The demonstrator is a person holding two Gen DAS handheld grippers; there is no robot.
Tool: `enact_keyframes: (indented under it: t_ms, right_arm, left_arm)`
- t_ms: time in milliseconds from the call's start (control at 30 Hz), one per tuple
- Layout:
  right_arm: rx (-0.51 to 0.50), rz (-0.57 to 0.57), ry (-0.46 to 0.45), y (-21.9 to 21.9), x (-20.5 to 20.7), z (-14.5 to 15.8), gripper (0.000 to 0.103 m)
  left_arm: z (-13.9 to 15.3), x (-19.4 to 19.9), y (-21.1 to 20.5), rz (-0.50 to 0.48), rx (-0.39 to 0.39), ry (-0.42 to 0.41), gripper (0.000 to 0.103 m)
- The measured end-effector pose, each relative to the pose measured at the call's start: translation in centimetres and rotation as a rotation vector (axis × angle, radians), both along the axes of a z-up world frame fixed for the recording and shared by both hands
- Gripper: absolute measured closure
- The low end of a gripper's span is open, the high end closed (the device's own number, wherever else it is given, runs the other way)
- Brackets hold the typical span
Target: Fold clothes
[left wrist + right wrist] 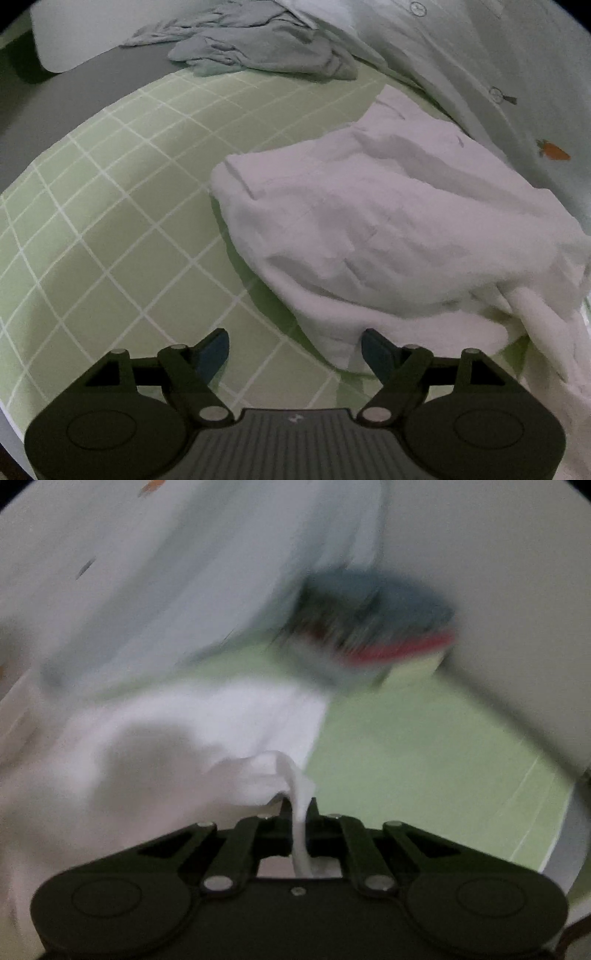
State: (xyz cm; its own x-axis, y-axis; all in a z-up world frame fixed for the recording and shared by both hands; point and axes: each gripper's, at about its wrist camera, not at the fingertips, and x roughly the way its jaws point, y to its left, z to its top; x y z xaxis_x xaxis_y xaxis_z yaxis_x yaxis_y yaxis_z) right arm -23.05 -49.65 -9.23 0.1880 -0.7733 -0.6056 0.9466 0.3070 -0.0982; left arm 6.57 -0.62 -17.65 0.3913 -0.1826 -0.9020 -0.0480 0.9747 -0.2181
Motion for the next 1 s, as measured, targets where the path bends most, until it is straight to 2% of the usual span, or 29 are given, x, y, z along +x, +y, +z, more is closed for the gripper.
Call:
enact_keyframes:
  t_ms: [67,100,133,200,233,300,400,467,533,600,667,733,867,1000]
  right_arm:
    - [-0.055,-0.049,-0.005,-3.0,0.4,1.4,0.09]
    - [-0.062,-0.066,0.026,-4.0,1.2,1.3,0.079]
    - [-0.067,-0.082,0.063,-5.0,2.0,1.2,0.06]
    - [-0.062,-0.087,0.129,-5.3,3.6,0.2,0.046]
    - [-0.048,-0.073,0.114,-4.9,3.9,-0.3,0.035]
    - [0.007,-0.049,0.053,-3.6,4.0,-1.7,0.02]
    - [0.143,-0.041,-0.009,-0.9,3.9,-4.7,0.02]
    - [0.205,-0.039,0.005,0.8,4.0,-6.7,0.019]
    - [0.257,-0.016,0.023,2.3,4.2,-8.0,0.019]
    - [0.285,0.014,0.034,4.0,4.5,-8.8,0.019]
    - [0.285,0.034,0.054,5.3,4.9,-9.1,0.019]
    - [0.288,0.048,0.066,6.2,5.0,-9.1,0.019]
    - [0.297,0.071,0.04,7.2,4.8,-8.7,0.019]
    - [0.311,0.101,0.017,8.4,4.8,-8.4,0.019]
  left_arm:
    - [0.0,0.1,-0.2,0.015,0.013,-0.005,0.022]
    - [0.0,0.2,-0.3,0.025,0.018,-0.006,0.021]
    - [0.0,0.2,-0.4,0.034,0.021,-0.006,0.02]
    - [-0.1,0.4,-0.6,0.054,0.024,-0.009,0.018]
    - [-0.1,0.5,-0.7,0.065,0.025,-0.01,0.017]
    - [-0.3,0.7,-1.0,0.085,0.029,-0.01,0.013]
    - [-0.5,1.0,-1.7,0.102,0.056,-0.018,0.011]
    - [-0.6,1.1,-2.3,0.09,0.067,-0.024,0.014]
    - [-0.3,1.2,-3.0,0.037,0.066,-0.057,0.043]
    - [0.0,1.4,-3.5,0.006,0.077,-0.073,0.082]
    - [0.3,1.6,-3.3,0.017,0.088,-0.09,0.094]
    - [0.9,1.7,-2.8,0.044,0.082,-0.114,0.096]
    - [3.6,1.2,-0.6,0.031,0.205,-0.253,0.096]
    - [5.2,1.1,4.1,0.104,0.197,-0.293,0.095]
